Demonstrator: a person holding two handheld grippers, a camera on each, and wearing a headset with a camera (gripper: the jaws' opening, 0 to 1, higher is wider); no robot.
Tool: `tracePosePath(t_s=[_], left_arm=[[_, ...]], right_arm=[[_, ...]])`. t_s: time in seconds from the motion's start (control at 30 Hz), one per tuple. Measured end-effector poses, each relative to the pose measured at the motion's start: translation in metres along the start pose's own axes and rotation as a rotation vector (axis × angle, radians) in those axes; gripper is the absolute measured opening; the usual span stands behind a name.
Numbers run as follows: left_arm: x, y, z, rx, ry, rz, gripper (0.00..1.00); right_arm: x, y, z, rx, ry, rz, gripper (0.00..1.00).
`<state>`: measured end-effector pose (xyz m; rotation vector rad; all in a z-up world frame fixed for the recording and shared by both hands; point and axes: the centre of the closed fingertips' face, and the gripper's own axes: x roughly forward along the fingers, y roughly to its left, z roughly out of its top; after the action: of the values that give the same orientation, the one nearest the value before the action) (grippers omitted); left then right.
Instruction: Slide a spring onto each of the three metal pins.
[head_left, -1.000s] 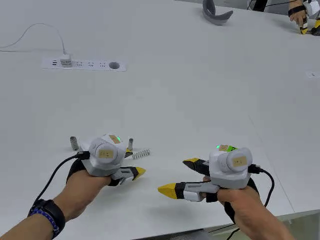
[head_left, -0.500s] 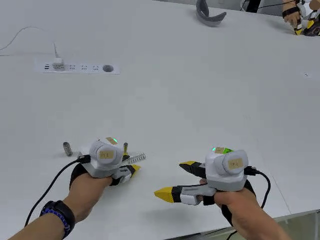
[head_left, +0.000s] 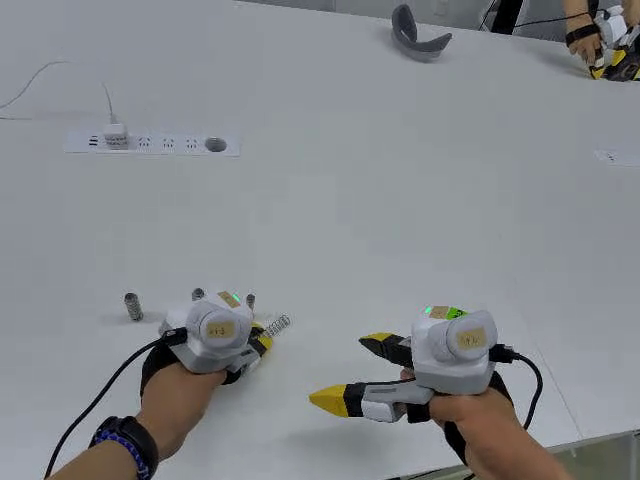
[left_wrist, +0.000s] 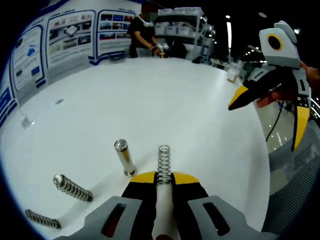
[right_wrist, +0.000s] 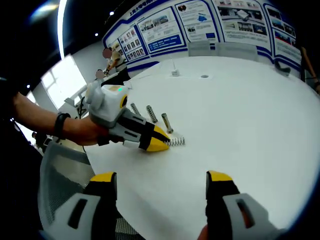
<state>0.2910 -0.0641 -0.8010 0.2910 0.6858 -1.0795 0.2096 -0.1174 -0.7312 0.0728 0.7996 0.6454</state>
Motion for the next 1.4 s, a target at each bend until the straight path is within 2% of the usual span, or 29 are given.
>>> tracePosePath(t_s=[0.27,0.6,0.87,1.4], left_arm=[[-0.018,-0.009,-0.013,-0.019,-0.004,-0.002,0.11],[-0.046,-0.010,-0.032,-0.044,-0.005,0.014,0.10],[-0.071,-0.003,-0.042,-0.064,-0.015,0.040,0.10],[-0.110,0.010,-0.049,-0.083,-0.049,0.080,0.10]], right_arm=[[0.004,0.004,0.003,0.004,-0.009,0.004,0.74],[0.011,0.013,0.004,-0.003,-0.007,0.020,0.74],[0.018,0.023,0.008,0.004,-0.018,0.038,0.73],[0.027,0.042,0.017,0.029,-0.049,0.079,0.71]])
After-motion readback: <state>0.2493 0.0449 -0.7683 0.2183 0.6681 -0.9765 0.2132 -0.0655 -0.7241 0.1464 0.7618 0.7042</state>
